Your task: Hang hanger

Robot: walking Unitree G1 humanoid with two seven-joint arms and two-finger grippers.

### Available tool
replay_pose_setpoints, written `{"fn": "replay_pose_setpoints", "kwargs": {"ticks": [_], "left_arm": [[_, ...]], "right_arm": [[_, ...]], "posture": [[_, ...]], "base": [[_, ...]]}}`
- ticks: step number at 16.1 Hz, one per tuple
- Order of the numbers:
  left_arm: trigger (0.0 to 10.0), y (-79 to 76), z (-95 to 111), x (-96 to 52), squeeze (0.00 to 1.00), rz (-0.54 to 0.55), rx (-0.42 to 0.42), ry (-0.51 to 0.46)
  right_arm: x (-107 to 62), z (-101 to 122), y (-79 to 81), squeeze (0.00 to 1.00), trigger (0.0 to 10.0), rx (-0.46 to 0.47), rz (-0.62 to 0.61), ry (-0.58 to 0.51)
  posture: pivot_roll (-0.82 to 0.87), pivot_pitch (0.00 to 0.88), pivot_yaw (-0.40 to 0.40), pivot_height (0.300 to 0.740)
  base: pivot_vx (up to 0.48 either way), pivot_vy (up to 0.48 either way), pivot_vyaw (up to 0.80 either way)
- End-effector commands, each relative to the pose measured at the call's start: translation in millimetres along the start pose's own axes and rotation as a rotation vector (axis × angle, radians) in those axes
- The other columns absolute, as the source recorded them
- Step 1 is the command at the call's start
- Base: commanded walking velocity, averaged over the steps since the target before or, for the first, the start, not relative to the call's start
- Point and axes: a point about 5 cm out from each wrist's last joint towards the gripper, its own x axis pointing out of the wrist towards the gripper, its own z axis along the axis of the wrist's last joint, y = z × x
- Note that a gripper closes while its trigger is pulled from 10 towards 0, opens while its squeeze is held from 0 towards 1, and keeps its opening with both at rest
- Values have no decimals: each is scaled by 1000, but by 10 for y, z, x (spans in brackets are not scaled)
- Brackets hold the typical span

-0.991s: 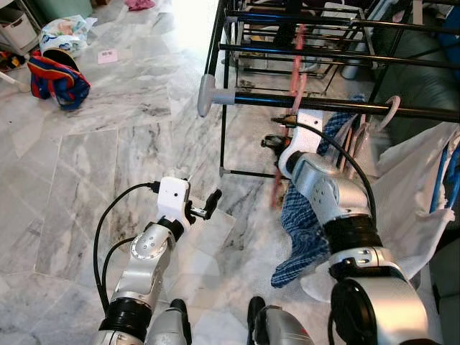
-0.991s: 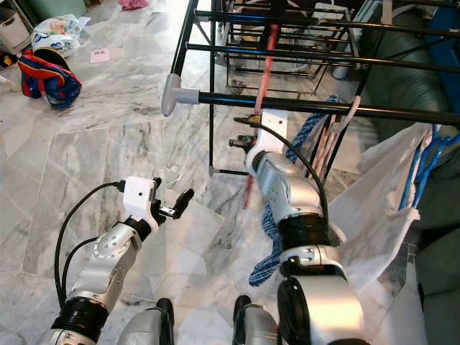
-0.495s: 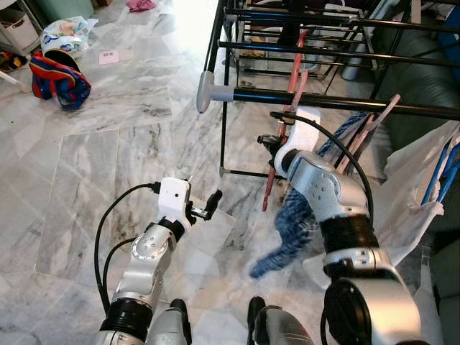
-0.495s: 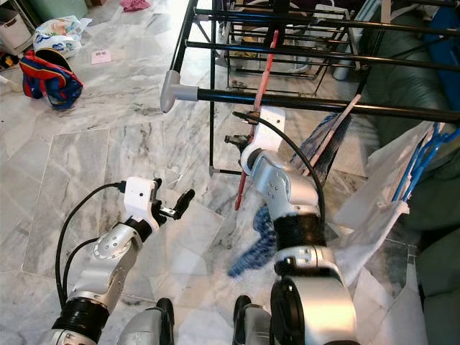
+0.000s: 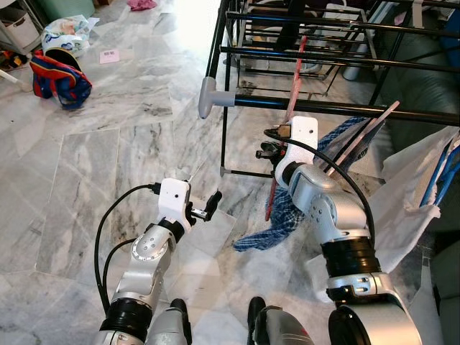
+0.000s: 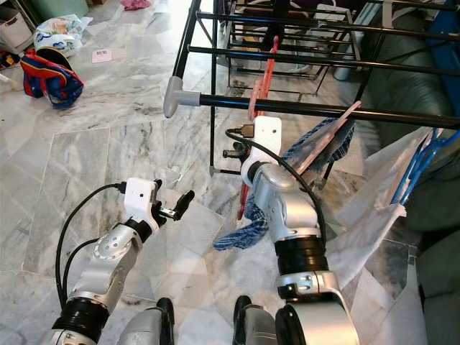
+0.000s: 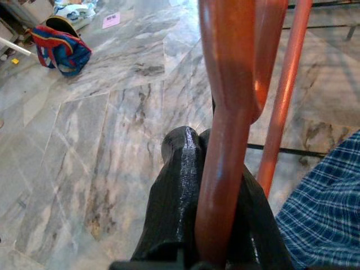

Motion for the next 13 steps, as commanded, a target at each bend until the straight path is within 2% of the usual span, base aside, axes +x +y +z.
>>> {"fn": "replay_pose_setpoints", "kwargs": {"ticks": [1,6,9,13], "left_arm": [[10000,1,-40,-12,0,2,4,17],[10000,11,-58,-28,0,2,7,24],[10000,47,-64,-67,0,10,9,22],[10000,65,-96,-86,0,16,12,34]], "right_arm": [[-43,114,48,0,10000,15,20,-50],[-60,-98,68,0,10000,111,45,33],[-101,-208,138,0,10000,79,80,60],[-138,-291,84,0,10000,69,62,78]], "posture": [[38,230,9,740],[44,225,8,740],[52,221,10,740],[44,220,9,740]], "base": [[0,0,0],[0,0,0],[0,0,0],[0,0,0]]}}
